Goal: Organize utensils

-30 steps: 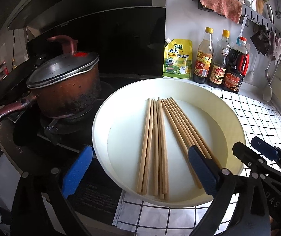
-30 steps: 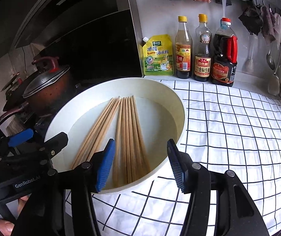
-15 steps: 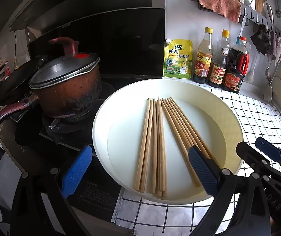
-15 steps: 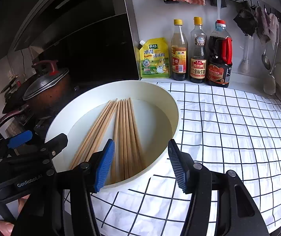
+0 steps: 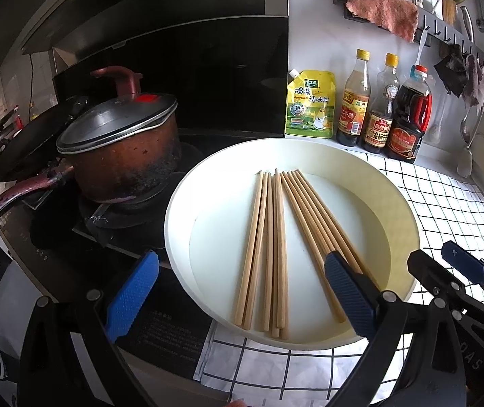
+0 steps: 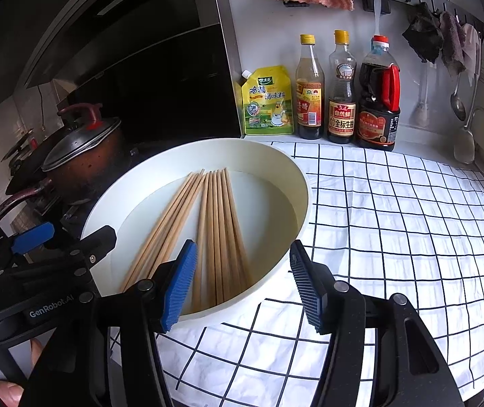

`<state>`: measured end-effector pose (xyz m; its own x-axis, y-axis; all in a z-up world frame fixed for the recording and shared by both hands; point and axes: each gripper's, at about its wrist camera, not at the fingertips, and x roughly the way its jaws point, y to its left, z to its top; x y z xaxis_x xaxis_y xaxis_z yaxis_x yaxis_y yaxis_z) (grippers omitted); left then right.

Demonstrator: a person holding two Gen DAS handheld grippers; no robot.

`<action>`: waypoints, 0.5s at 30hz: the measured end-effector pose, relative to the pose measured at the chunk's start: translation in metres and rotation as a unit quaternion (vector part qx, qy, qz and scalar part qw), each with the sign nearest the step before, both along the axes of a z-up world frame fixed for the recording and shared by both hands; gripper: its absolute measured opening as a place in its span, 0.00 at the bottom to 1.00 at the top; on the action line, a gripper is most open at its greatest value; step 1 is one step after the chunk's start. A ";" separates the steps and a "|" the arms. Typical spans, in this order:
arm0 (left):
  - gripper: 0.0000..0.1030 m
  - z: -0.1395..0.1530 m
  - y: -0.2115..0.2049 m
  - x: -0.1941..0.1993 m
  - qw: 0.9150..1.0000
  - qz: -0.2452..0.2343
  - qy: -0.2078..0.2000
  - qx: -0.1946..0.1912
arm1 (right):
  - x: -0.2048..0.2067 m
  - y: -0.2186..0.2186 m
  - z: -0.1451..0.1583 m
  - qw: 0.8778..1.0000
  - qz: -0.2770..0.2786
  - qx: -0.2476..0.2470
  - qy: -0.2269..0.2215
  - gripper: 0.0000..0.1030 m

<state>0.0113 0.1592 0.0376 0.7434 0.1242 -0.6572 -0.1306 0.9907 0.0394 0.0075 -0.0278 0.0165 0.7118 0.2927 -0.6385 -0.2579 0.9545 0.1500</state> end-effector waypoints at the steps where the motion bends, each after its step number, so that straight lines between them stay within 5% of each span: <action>1: 0.94 0.000 0.000 0.000 1.000 -0.001 0.000 0.000 | 0.000 0.000 0.000 1.000 0.000 0.000 0.000 0.53; 15: 0.94 0.000 0.001 -0.001 1.000 -0.005 0.000 -0.011 | 0.000 0.003 -0.001 1.000 0.004 -0.001 0.002 0.53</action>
